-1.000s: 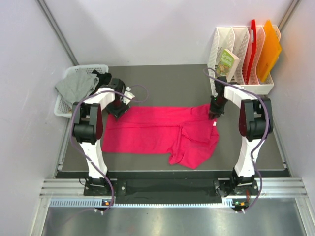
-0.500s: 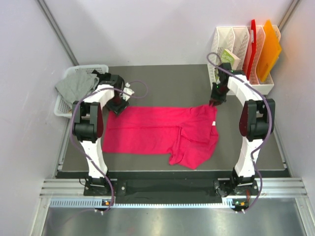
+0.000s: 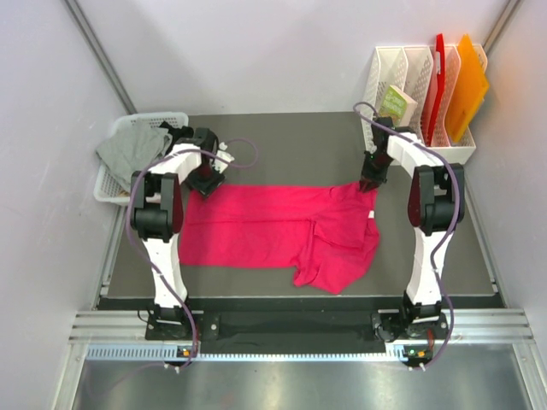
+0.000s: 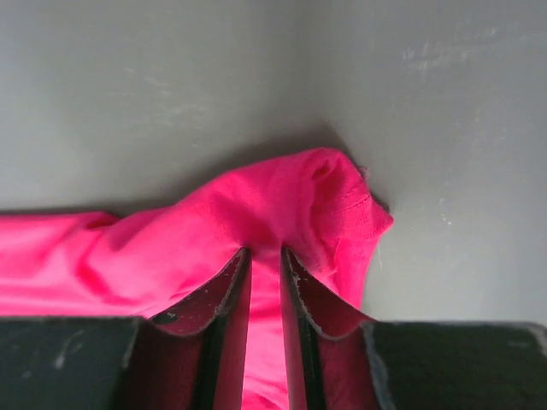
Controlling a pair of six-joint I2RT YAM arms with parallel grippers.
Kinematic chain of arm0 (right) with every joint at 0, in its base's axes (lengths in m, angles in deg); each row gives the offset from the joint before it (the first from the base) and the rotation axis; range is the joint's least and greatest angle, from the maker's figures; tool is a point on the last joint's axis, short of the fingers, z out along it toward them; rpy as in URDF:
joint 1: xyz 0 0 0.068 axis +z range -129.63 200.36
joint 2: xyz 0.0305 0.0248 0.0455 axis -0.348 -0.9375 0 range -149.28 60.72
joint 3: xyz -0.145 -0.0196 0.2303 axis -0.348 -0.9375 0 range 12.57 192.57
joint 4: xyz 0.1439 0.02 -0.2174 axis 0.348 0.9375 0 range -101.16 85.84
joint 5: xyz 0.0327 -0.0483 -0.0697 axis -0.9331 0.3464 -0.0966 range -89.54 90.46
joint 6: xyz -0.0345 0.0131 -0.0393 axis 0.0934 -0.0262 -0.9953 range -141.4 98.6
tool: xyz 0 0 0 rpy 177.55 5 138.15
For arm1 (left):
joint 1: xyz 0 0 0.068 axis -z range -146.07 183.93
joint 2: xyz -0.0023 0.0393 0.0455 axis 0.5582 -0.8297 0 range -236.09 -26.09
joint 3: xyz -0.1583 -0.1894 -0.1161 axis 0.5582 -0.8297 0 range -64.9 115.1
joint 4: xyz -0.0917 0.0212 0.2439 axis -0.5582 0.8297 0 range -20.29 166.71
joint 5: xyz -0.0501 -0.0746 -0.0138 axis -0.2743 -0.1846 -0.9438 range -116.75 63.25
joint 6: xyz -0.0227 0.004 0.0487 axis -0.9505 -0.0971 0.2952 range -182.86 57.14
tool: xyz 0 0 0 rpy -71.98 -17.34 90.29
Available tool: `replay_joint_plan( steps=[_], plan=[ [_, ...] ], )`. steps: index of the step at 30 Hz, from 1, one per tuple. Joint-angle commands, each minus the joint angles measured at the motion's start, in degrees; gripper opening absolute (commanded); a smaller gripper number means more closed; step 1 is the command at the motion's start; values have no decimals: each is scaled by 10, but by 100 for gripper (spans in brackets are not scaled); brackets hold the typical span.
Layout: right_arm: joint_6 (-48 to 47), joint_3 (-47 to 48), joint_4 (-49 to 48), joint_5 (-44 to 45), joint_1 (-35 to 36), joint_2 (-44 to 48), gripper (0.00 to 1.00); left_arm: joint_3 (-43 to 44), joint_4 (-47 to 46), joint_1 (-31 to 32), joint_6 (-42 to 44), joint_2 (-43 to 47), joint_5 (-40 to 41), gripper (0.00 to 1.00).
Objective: Fold and stack the t-shirts
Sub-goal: Fold the flattened tshirt in 1/3 of the way
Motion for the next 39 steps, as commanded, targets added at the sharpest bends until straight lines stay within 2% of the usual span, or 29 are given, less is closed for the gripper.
replay_joint_plan(
  steps=[1, 6, 13, 18, 30, 35, 39],
  plan=[
    [5, -1, -15, 12, 8, -8, 20, 13, -28, -5, 3, -26, 13, 63],
    [2, -16, -13, 34, -7, -13, 18, -17, -40, -8, 11, -20, 24, 62],
    [-7, -87, -37, 47, -51, 38, 17, -81, -63, -16, 27, 17, 30, 62],
    [1, -72, -39, 26, -47, 24, 17, -62, -43, -16, 6, 9, 13, 62],
    [10, 90, -6, -5, -13, -74, 15, 6, -27, -11, -10, -48, 13, 62],
    [18, 205, 24, -6, -1, -144, 15, 75, -13, -10, -22, -102, 23, 61],
    [27, 262, 38, -14, 2, -181, 15, 145, 10, -10, -34, -149, 35, 60]
  ],
)
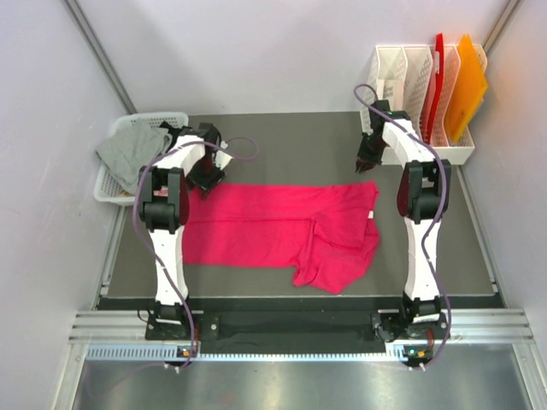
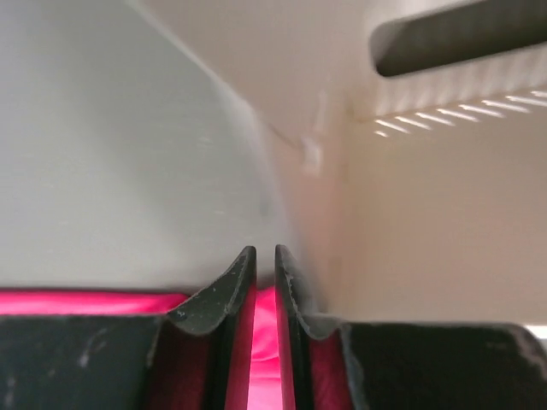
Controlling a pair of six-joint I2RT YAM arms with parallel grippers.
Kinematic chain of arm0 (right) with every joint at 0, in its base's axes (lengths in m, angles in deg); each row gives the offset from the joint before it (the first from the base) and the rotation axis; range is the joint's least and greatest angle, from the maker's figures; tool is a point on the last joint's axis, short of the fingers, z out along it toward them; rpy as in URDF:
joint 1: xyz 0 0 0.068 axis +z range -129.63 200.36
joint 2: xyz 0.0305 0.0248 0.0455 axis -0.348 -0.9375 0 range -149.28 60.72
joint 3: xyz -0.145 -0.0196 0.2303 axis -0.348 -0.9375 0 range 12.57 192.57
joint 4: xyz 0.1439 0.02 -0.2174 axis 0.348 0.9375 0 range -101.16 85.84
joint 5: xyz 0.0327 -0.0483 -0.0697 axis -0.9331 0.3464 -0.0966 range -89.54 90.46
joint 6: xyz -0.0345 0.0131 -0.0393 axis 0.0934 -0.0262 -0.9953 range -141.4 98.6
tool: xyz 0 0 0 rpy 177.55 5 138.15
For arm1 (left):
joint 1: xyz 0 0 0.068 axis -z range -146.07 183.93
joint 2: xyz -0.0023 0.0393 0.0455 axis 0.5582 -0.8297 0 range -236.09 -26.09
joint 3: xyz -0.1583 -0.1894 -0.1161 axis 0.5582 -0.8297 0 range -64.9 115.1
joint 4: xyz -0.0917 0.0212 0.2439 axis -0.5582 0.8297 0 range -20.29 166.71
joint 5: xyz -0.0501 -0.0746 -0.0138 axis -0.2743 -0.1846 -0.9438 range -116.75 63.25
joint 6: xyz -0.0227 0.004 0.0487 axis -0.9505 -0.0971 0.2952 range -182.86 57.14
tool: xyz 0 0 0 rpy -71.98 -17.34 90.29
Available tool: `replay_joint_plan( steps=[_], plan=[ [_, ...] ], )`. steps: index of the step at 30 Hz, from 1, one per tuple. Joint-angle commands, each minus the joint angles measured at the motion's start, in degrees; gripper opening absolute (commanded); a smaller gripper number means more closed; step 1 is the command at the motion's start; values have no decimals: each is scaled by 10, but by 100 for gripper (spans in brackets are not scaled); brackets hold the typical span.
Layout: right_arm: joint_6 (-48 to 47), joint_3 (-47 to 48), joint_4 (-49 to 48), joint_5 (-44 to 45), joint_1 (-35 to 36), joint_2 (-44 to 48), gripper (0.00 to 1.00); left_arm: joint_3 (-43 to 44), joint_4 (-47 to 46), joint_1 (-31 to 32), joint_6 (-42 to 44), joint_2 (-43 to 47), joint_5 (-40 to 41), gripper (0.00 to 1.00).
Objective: Fold and stack the t-shirts
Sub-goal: Fold the flattened tshirt in 1/3 of the way
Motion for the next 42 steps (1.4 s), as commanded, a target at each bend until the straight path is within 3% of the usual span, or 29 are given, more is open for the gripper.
replay_joint_plan(
  steps=[1, 8, 13, 21, 28, 36, 42],
  plan=[
    [6, 60, 0, -23, 10, -56, 15, 63, -79, -10, -20, -91, 28, 60],
    [-25, 94, -3, 22, 41, -1, 18, 72, -80, -12, -23, -87, 42, 59],
    [-31, 74, 1, 47, 72, 88, 23, 20, -84, -12, -26, -45, 28, 58],
    [-43, -124, -19, 89, 120, 219, 24, -105, -111, -13, -35, 49, 0, 58],
    [-39, -322, -39, 104, 128, 300, 24, -156, -129, -13, -34, 93, 1, 58],
    [-30, -383, -52, 116, 129, 306, 24, -100, -78, 5, -50, 127, -59, 59],
    [-29, -393, -68, 108, 132, 274, 23, -127, -75, 41, -48, 142, -80, 59]
  ],
)
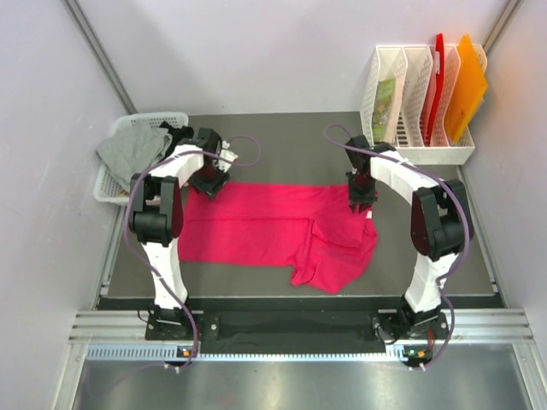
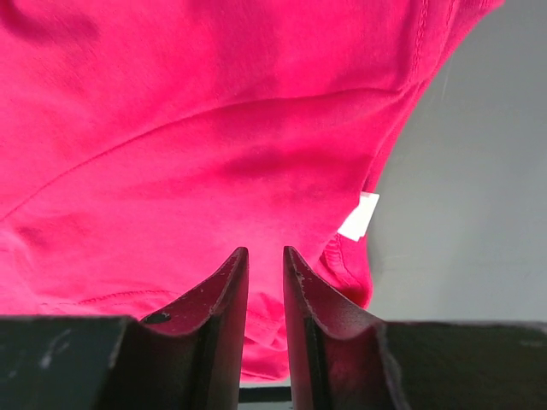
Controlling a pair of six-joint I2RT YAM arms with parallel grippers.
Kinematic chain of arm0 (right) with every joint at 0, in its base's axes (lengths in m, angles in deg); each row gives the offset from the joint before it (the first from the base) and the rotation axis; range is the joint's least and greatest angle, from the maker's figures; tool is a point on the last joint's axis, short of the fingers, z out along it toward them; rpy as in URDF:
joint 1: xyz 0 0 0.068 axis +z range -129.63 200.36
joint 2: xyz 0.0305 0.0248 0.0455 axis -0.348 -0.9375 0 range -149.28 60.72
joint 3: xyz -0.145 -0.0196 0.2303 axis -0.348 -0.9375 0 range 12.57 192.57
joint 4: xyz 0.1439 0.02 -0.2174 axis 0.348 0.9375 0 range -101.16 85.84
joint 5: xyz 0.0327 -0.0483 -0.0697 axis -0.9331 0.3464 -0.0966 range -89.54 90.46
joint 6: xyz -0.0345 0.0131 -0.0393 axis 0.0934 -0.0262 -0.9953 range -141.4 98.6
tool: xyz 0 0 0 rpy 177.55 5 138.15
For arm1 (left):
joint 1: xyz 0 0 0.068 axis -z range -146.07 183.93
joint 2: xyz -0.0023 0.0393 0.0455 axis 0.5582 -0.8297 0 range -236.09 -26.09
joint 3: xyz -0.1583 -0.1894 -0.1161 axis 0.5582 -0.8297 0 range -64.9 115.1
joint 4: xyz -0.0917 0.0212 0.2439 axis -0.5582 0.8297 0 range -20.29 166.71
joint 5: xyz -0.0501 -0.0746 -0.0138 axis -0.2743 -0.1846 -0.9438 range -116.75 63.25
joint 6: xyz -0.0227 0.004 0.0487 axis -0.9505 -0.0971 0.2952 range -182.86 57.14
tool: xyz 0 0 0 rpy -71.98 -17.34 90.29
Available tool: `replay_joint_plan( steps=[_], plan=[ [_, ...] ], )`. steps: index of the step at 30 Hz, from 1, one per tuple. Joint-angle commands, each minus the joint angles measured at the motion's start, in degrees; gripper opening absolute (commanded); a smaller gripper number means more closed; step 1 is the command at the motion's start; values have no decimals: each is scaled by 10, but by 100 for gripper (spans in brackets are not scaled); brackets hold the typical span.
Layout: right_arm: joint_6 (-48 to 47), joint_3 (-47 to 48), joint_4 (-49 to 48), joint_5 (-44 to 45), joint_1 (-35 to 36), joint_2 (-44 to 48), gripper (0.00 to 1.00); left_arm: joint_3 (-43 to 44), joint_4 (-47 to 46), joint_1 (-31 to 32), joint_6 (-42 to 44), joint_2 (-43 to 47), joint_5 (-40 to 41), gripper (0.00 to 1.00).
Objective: Fold and stack the t-shirts
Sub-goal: Fold the flattened tshirt in 1/3 of the way, then grap the side of the flattened tshirt closest away from the robot with both arms
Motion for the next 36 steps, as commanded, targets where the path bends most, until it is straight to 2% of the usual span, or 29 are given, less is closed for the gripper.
replay_joint_plan(
  steps=[1, 9, 13, 18, 31, 36],
  plan=[
    [6, -3, -27, 4, 4, -8, 23, -13, 11, 30, -3, 47, -32, 59],
    [3, -7, -39, 8, 5, -35, 22, -82, -35, 32, 8, 24, -1, 59],
    [1, 5, -43, 8, 5, -63, 21, -87, -51, 25, 11, 2, 12, 59],
    [-1, 47, -45, 9, -2, -117, 20, -45, -53, 24, 8, -40, 23, 58],
    [-10, 333, 0, 12, -38, -275, 18, 111, -55, 23, -4, -151, 66, 57],
    [-5, 384, 6, 0, -54, -305, 18, 142, -76, 17, 4, -172, 96, 57]
  ],
)
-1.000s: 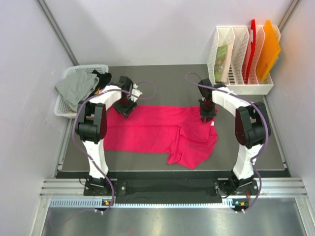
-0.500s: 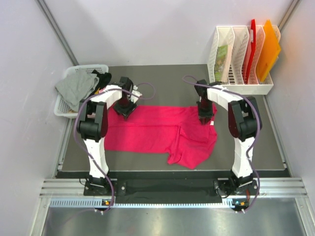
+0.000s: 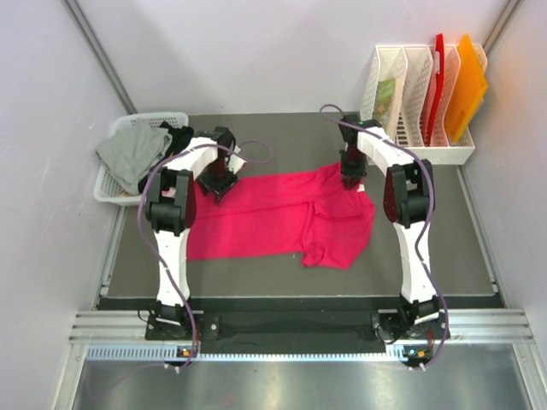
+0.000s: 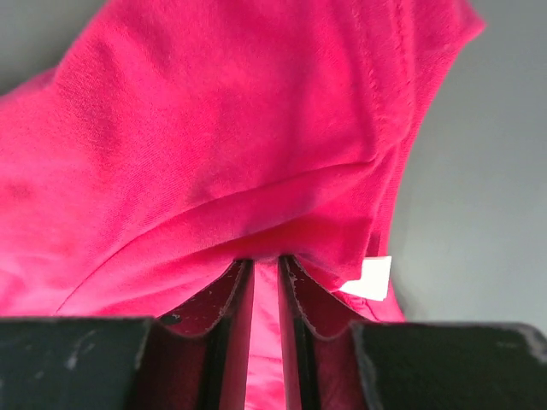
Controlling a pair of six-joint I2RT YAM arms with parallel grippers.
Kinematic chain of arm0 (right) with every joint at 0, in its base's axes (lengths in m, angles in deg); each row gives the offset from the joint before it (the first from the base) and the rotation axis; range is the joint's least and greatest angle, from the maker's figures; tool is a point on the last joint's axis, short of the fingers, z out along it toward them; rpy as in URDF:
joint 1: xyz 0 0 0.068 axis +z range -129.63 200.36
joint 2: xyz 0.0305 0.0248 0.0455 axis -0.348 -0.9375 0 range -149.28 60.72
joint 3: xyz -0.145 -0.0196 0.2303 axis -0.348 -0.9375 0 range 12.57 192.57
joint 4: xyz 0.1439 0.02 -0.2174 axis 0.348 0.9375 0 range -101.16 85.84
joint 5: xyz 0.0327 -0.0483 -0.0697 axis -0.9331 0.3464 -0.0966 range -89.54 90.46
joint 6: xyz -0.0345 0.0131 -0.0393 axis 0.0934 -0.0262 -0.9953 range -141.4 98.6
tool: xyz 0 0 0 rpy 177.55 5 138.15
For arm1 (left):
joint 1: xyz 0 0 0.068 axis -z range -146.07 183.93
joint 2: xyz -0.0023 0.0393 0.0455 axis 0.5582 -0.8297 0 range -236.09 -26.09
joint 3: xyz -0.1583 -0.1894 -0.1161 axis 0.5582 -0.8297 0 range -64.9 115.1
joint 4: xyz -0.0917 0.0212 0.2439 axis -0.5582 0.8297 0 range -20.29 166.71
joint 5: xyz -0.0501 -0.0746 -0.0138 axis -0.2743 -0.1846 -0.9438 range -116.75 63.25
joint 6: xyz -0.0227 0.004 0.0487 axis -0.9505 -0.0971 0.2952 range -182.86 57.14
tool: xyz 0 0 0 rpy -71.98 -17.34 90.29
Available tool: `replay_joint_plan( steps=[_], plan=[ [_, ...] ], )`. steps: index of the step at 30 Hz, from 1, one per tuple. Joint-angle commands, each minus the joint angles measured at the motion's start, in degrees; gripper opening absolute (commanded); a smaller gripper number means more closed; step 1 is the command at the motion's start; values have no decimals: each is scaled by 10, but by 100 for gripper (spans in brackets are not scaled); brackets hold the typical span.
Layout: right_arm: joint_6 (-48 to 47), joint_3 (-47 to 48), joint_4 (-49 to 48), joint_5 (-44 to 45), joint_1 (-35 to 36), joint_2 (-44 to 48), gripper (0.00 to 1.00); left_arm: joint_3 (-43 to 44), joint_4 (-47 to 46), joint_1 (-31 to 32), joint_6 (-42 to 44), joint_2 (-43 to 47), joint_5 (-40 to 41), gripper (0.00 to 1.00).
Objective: Fold and stack the t-shirts
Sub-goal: Grap the side of the flattened tshirt closest away from the robot with both arms
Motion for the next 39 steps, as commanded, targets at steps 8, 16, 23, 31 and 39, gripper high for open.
replay_joint_plan(
  steps=[8, 16, 23, 31, 39],
  plan=[
    [-11, 59, -93, -5, -26, -17, 23, 173, -109, -23, -13, -130, 91, 56],
    [-32, -119, -88, 52, 27, 232, 47, -69, -61, -18, -19, 136, -37, 65],
    [-5, -351, -43, 54, 144, 417, 48, -391, -81, -19, 48, 432, -21, 68],
    [53, -520, -103, -7, 197, 455, 47, -520, -134, -23, 23, 474, 4, 66],
    [53, -522, -124, -4, 202, 430, 45, -504, -201, -29, 29, 417, 25, 64]
  ],
)
